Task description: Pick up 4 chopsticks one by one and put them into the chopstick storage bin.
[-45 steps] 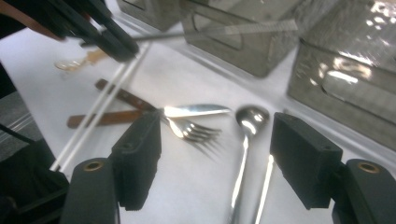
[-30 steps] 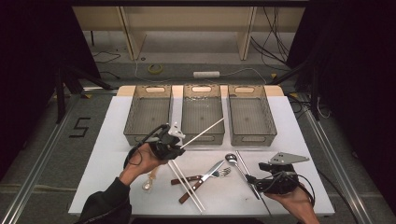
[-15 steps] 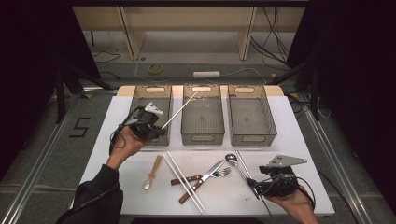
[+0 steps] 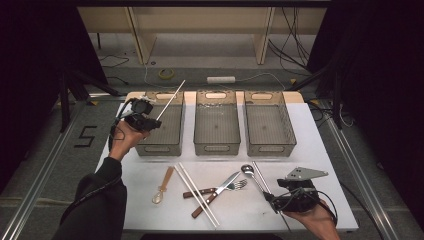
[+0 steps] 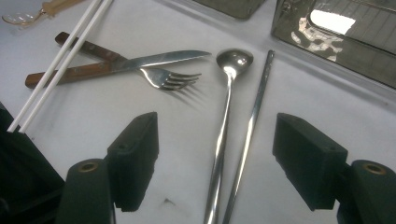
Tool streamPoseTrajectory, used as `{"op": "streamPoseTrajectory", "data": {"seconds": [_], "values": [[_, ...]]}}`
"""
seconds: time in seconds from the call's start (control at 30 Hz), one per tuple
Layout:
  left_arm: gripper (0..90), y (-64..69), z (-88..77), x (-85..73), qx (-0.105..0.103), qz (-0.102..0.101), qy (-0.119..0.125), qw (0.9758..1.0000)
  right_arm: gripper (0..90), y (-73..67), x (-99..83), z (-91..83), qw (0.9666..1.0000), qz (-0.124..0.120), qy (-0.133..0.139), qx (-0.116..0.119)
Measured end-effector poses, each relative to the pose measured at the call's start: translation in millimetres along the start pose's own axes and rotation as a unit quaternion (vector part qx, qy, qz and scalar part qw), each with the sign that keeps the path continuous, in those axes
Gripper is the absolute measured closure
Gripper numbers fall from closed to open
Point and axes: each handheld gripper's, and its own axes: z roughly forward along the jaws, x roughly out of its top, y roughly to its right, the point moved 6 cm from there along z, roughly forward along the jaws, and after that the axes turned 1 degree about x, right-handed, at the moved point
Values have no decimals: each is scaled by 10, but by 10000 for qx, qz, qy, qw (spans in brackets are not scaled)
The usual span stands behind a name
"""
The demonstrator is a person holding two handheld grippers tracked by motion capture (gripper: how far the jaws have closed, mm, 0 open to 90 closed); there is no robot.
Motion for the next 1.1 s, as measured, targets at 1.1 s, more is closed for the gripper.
{"op": "streamPoseTrajectory", "data": {"seconds": [1.1], "values": [[806, -366, 455, -214, 410, -592, -476, 9963, 324, -21, -12, 33, 9999, -2, -147, 53]]}}
